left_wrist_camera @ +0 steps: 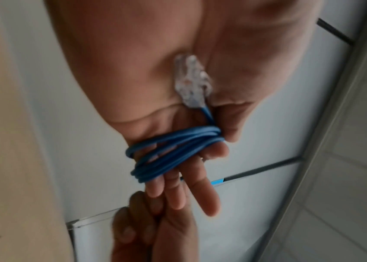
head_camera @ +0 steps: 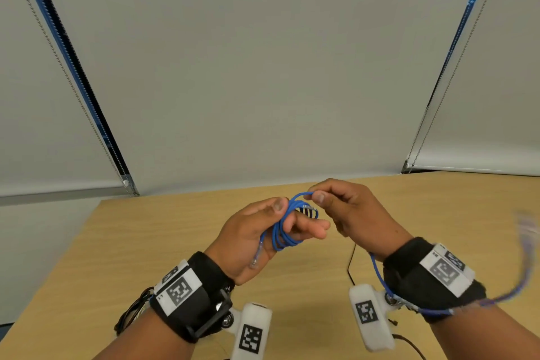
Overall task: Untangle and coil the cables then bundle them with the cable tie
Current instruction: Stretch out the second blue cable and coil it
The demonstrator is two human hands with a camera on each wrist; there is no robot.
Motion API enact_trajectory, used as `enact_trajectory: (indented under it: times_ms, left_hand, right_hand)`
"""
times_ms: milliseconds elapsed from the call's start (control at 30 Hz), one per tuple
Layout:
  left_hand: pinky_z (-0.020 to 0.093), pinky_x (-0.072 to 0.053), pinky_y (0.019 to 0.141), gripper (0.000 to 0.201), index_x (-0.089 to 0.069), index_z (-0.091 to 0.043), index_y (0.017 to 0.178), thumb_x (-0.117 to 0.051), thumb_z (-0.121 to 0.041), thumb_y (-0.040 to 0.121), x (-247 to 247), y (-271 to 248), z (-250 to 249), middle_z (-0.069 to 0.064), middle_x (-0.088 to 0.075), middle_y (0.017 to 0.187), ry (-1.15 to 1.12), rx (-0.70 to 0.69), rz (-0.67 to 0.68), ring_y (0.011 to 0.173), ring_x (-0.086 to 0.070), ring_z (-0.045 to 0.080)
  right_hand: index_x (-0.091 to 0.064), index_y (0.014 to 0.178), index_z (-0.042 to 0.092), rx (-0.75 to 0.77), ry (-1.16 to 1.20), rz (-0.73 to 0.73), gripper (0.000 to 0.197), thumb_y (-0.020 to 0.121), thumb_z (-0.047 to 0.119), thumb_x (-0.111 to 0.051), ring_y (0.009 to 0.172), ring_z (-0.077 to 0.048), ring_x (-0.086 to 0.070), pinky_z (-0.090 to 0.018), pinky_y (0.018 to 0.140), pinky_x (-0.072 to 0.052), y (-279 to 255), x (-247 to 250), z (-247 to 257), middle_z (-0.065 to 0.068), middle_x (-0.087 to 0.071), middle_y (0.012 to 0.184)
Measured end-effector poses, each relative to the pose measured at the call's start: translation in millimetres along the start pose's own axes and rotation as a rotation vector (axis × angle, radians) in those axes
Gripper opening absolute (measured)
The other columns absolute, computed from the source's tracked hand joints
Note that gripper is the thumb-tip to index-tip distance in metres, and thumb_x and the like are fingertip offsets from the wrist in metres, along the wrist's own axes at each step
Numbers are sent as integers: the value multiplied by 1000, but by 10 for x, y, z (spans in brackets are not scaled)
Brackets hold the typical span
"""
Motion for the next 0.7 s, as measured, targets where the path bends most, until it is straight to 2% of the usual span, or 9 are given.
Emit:
enact_trajectory:
  times_ms: [167,267,333,400,467,533,600,633,700]
  left_hand:
    - [52,-49,105,39,-57,-2,77,-48,-32,100,56,8,-132,41,-61,122,-141,-78,-77,122,-58,50]
    - [51,-47,108,36,-55,-1,84,-47,-32,101,114,1,-155,38,-55,134,-237,-129,-121,129,-54,49]
    - [49,-45,110,31,-54,-2,89,-48,-30,101,183,16,-188,35,-55,137,-252,-189,-173,132,-52,46]
    - [50,-44,111,25,-51,-5,90,-50,-28,99,367,17,-304,30,-59,136,-205,-282,-299,131,-55,42]
    - [46,-43,110,21,-51,-9,87,-53,-27,98,582,-17,-433,22,-65,132,-42,-329,-448,128,-60,33]
    - [37,-45,103,20,-57,-17,84,-52,-29,99,697,-57,-479,2,-70,129,346,-275,-542,123,-64,16]
    - [24,-45,93,18,-61,-30,92,-48,-34,103,707,-76,-372,-18,-69,128,815,-162,-524,113,-62,-5]
    - [16,-44,90,15,-62,-31,101,-47,-33,104,696,-69,-266,-21,-66,129,973,-128,-471,110,-60,-10]
    - [6,-41,89,19,-61,-21,114,-48,-30,104,729,-70,-84,-18,-63,133,1142,-92,-394,113,-58,-12]
  right_hand:
    - [-73,96,23,41,-46,14,22,100,21,-51,51,1,-48,-8,51,-36,-57,-264,-100,17,-59,62]
    - [-66,88,34,7,-58,28,22,102,29,-49,48,-2,-39,-18,49,-34,-105,-435,-157,11,-50,56]
    - [-62,87,30,-63,-34,72,23,105,26,-49,45,-3,-40,-20,47,-35,-151,-580,-220,9,-48,55]
    - [-63,100,23,-182,-7,157,16,105,22,-49,45,-5,-41,-21,46,-37,-254,-764,-312,5,-47,58]
    - [-61,112,15,-303,46,253,16,105,18,-46,43,-6,-38,-22,45,-35,-416,-946,-415,1,-43,60]
    - [-58,114,13,-366,82,318,17,105,17,-44,44,-8,-36,-25,47,-34,-533,-1062,-432,0,-40,62]
    - [-59,112,15,-381,58,360,16,105,20,-46,46,-10,-41,-27,51,-40,-559,-1109,-381,-1,-45,64]
    - [-59,112,16,-391,37,378,15,104,22,-48,47,-11,-45,-27,52,-43,-554,-1113,-361,0,-49,65]
    - [-61,110,16,-420,-18,418,16,102,25,-49,48,-10,-52,-24,53,-46,-530,-1098,-349,3,-55,66]
Point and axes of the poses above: each hand's wrist, its own y-axis towards the middle knuckle, its own x-axis out of the back of the hand, z = x × y, the point moved 9 cm from there along y, towards the middle knuckle
